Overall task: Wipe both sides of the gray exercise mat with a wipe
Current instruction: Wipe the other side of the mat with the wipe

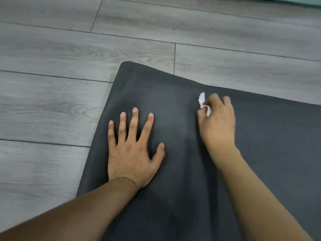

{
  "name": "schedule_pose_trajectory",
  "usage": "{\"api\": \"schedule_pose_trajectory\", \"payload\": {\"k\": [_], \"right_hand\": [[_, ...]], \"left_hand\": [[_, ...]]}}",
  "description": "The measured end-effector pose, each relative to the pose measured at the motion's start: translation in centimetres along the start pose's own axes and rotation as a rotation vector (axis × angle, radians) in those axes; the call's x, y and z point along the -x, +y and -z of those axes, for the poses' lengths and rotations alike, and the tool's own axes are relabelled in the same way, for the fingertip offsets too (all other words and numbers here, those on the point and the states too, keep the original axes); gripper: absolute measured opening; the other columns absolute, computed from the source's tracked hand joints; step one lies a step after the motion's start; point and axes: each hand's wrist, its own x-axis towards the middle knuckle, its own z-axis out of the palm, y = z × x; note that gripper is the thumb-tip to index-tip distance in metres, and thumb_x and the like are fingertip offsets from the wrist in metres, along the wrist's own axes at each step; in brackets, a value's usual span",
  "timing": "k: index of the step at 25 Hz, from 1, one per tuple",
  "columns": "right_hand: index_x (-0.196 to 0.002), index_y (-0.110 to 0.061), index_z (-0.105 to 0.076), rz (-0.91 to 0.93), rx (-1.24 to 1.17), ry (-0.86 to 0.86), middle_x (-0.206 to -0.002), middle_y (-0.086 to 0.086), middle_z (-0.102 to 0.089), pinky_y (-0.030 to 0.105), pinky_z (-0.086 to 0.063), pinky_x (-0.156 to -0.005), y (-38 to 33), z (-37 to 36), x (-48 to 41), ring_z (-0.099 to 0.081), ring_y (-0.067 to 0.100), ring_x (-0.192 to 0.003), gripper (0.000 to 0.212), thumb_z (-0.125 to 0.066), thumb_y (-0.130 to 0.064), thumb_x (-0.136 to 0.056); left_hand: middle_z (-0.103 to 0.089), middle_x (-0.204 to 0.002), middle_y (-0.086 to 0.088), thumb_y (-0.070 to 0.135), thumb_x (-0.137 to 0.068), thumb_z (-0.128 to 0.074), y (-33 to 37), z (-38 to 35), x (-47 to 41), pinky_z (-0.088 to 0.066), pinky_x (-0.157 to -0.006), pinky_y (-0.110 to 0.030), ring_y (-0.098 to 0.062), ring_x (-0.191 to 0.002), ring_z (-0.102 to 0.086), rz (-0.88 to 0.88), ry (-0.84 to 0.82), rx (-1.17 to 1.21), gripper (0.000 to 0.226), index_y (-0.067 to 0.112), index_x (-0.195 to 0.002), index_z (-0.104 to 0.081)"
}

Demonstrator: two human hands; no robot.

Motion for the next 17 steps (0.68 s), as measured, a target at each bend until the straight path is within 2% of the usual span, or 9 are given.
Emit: {"api": "schedule_pose_trajectory", "payload": {"k": [2,5,10,13,15,17], "right_hand": [[-0.094,-0.014,-0.057,-0.050,-0.027,0.057,-0.096,0.003,-0.048,0.038,-0.046,-0.070,2.6,1.1,1.6,-0.051,0.027,-0.083,0.007,-0.053,-0.016,-0.089],[-0.092,-0.015,-0.054,-0.020,-0.055,0.098,-0.096,0.001,-0.048,0.039,-0.047,-0.071,2.7,0.2,1.4,-0.051,0.024,-0.084,0.007,-0.050,-0.020,-0.090],[-0.094,-0.012,-0.057,-0.005,-0.071,0.120,-0.098,0.005,-0.050,0.041,-0.047,-0.076,3.2,0.2,1.4,-0.050,0.025,-0.089,0.011,-0.049,-0.020,-0.090],[-0.094,-0.010,-0.058,-0.006,-0.049,0.115,-0.099,0.007,-0.051,0.039,-0.045,-0.077,2.7,0.1,1.5,-0.049,0.025,-0.091,0.012,-0.050,-0.019,-0.091],[-0.094,-0.009,-0.060,0.041,-0.035,0.131,-0.098,0.008,-0.053,0.034,-0.042,-0.075,2.6,-0.1,1.7,-0.048,0.026,-0.089,0.012,-0.052,-0.017,-0.092],[-0.094,-0.009,-0.064,0.050,0.008,0.159,-0.096,0.009,-0.056,0.037,-0.042,-0.076,2.9,0.1,1.5,-0.047,0.027,-0.086,0.013,-0.053,-0.014,-0.091]], "left_hand": [[-0.008,-0.171,-0.006,0.067,-0.092,-0.025,-0.1,0.0,0.0,-0.006,-0.124,-0.059,-0.034,-0.157,-0.006,0.003,-0.009,0.000,0.078,0.034,-0.162,-0.016],[-0.011,-0.170,-0.006,0.066,-0.093,-0.026,0.2,0.0,-0.2,-0.005,-0.125,-0.057,-0.033,-0.157,-0.007,0.019,-0.001,0.016,0.076,0.034,-0.161,-0.018],[-0.021,-0.168,-0.013,0.051,-0.098,-0.034,-1.5,1.6,3.6,-0.012,-0.126,-0.051,-0.032,-0.156,-0.015,-0.051,0.011,0.007,0.068,0.021,-0.159,-0.031],[-0.010,-0.170,-0.009,0.048,-0.097,-0.036,-3.1,1.5,7.7,-0.012,-0.127,-0.046,-0.026,-0.158,-0.007,-0.069,0.000,0.016,0.071,0.022,-0.162,-0.023],[-0.007,-0.171,-0.005,0.049,-0.097,-0.034,-3.7,0.8,8.0,-0.011,-0.128,-0.046,-0.023,-0.158,-0.004,-0.070,0.008,0.041,0.073,0.025,-0.163,-0.017],[-0.006,-0.171,-0.004,0.051,-0.096,-0.032,-3.6,0.2,7.2,-0.010,-0.128,-0.046,-0.022,-0.158,-0.002,-0.081,0.006,0.053,0.073,0.027,-0.163,-0.014]]}}
